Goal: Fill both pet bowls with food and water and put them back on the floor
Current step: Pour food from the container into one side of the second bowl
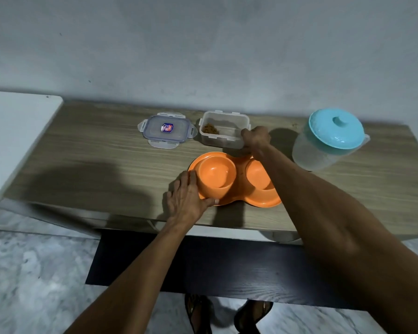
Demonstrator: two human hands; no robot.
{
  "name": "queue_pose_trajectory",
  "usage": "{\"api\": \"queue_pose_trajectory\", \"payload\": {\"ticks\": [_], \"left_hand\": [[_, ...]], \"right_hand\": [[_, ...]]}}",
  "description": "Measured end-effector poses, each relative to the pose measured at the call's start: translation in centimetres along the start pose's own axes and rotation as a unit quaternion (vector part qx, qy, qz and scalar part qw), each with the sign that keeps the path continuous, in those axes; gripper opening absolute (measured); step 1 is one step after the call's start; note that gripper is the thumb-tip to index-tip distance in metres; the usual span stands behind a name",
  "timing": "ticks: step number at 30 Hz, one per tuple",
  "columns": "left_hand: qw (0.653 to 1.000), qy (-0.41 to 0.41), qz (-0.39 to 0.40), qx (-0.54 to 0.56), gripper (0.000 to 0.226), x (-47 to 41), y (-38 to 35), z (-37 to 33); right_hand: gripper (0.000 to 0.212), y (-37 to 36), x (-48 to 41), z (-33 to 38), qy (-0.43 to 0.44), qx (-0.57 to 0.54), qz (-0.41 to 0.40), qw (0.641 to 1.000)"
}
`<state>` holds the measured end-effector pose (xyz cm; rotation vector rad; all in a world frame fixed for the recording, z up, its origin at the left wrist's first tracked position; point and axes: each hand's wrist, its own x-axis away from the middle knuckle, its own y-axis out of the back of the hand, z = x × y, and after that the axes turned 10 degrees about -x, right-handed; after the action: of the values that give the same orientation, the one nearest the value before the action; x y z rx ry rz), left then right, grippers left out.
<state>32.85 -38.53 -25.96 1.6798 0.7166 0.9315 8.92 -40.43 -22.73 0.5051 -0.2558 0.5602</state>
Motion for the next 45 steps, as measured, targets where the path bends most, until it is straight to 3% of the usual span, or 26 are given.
{"api": "queue_pose_trajectory", "payload": {"ticks": [9, 18, 28, 45], "left_hand": [[0.999, -0.010, 0.030, 0.014, 0.116, -0.1, 1.1, -0.7], [0.999, -0.013, 0.028, 0.038, 0.118, -0.1, 1.4, -0.4], [0.999, -0.010, 0.014, 0.040, 0.118, -0.5, 0.9, -0.4], [0.999, -0.006, 0.014, 0.029, 0.108, -0.6, 1.0, -0.6]], "right_hand": [[0.008, 3.9, 4.0, 0.9, 0.100, -0.097, 0.067, 0.988], [0.024, 7.7, 9.3, -1.4, 0.268, 0.009, 0.068, 0.961], [0.026, 7.1, 12.7, -3.9, 0.468, 0.117, 0.071, 0.873], [0.033, 6.3, 14.1, -4.8, 0.557, 0.242, 0.103, 0.788]]}}
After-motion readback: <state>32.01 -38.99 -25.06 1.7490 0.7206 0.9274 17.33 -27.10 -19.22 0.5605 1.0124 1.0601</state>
